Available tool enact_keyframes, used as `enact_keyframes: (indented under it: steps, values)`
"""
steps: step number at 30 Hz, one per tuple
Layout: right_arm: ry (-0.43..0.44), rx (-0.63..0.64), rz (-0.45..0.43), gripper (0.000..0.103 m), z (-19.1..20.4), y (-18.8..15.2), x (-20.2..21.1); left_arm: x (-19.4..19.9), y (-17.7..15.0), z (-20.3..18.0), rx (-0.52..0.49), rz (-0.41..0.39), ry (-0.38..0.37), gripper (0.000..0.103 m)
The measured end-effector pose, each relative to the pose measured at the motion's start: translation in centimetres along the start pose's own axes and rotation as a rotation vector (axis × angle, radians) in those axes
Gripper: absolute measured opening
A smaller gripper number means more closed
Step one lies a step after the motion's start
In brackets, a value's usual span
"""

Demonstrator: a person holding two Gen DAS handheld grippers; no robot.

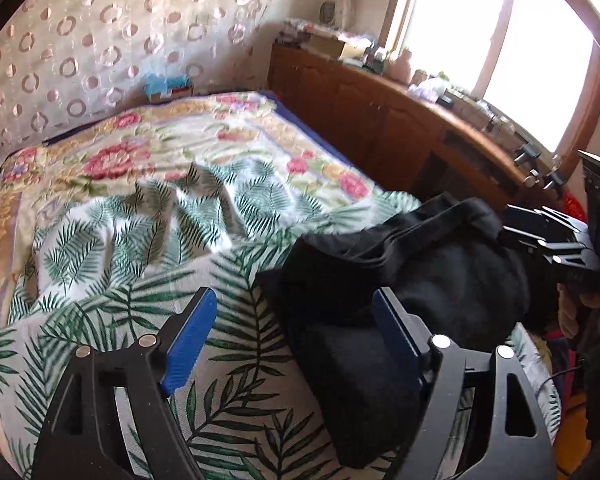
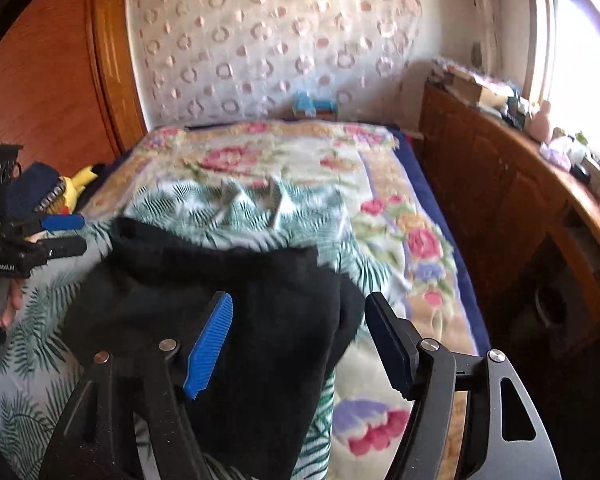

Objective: Fold small clothes

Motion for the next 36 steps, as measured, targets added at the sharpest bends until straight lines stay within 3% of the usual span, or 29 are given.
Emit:
enact_keyframes:
  steps: [9,18,23,26,29,30,31,33,36]
  values:
    - [0.034,-0.054,0.084,0.076,-0.7,-1.3,-2.4,-4.5,0.0,1.2,0.019,0.069,0.018,0.079]
    - [0.143,-0.128,0.111,0.076,-0.8,-0.2,-3.6,-5.1,-0.3,0.1,0.007,0.078,-0.038,0.053]
    - [0.191,-0.147,0.101,0.066,-0.7,-0.4,-4.1,-5.2,-0.3,-0.2,-0.002,0.076,-0.051,0.053]
    - [0.23,-0.152,0.098,0.054,-0.5,-0.6,-4.7,-5.2,-0.3,-0.2,-0.01,0.079,-0.055,0.053]
    - [0.226,-0.125,0.105,0.052,-0.2,-0.6,-4.8,-5.3,-0.2,-0.3,-0.027,0.081,-0.059,0.053]
    - [0.242,-0.125,0.111,0.043,-0.2,-0.6,-4.8,-5.4,-0.2,-0.5,-0.031,0.082,-0.063,0.047]
    - [0.277,-0.133,0.117,0.038,-0.1,-0.6,-4.9,-5.4,-0.2,-0.5,-0.03,0.083,-0.075,0.043]
    - [0.283,-0.125,0.112,0.032,-0.1,-0.6,-4.9,-5.3,-0.2,-0.9,-0.015,0.091,-0.117,0.025]
    - [0.248,-0.092,0.092,0.025,0.1,-0.4,-4.3,-4.5,-0.1,-1.4,-0.037,0.079,-0.105,0.019]
Point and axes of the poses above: each gripper's, at about its wrist camera, not at the fingertips, and x roughly against the way its jaws point, z to its left, y to its top, the point moved 7 cm from there along -x, roughly the way its jaws point
